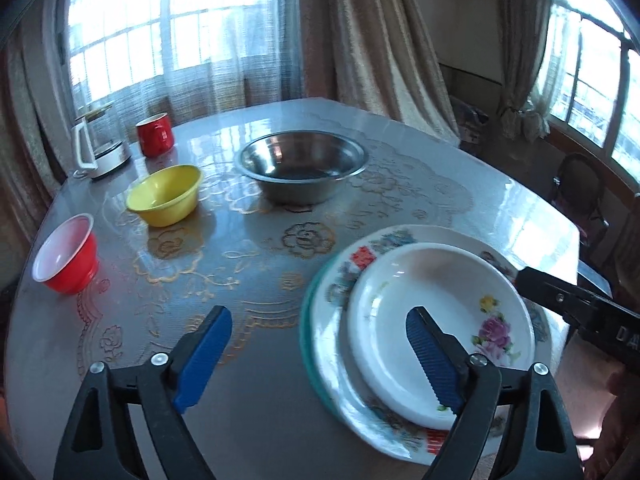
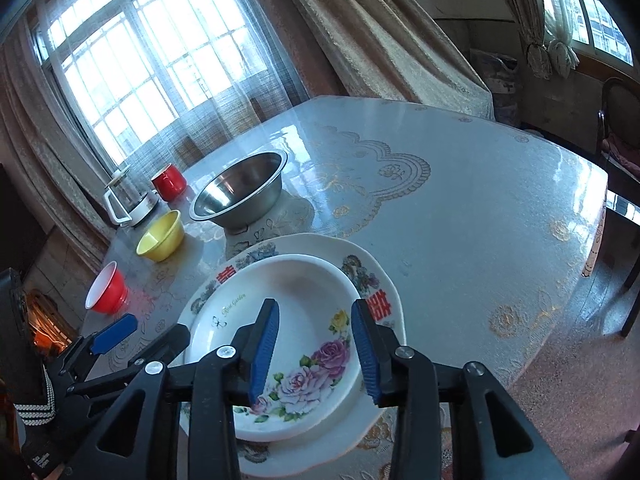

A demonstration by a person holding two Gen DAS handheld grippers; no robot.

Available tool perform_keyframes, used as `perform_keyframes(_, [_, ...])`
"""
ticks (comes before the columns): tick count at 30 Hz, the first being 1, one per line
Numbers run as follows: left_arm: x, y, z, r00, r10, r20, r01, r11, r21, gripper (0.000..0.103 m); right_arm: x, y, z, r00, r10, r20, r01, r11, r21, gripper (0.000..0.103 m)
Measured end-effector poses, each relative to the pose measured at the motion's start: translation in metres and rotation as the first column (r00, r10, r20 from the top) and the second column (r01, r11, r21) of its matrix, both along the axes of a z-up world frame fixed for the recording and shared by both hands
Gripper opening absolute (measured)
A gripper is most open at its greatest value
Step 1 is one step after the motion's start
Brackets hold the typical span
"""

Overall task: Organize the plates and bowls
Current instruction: 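Move both grippers to the steel bowl rim and close on it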

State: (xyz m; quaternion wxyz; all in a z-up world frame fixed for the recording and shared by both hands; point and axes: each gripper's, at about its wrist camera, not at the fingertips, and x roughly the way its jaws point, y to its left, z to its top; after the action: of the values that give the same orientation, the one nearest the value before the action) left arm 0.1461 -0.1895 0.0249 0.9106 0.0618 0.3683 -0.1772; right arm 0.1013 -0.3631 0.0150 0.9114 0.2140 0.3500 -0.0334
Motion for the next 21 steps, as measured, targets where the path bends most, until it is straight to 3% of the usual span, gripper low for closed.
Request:
perform_keyframes(11, [0.059, 0.032, -0.010, 0.979, 0.174, -0.105, -0.170, 0.984, 0.045, 0.094, 0.059, 0.003, 0.013, 0.999, 0.038, -0.029, -0.038, 0.999, 0.001, 0.057])
perform_keyframes(21, [0.113, 0.037, -0.018, 0.967, 0.202, -0.154, -0.197, 0.979, 0.049, 0.094, 0.138, -0.008, 0.018, 0.997, 0.044, -0.070, -0.042, 0.998, 0.041, 0.062])
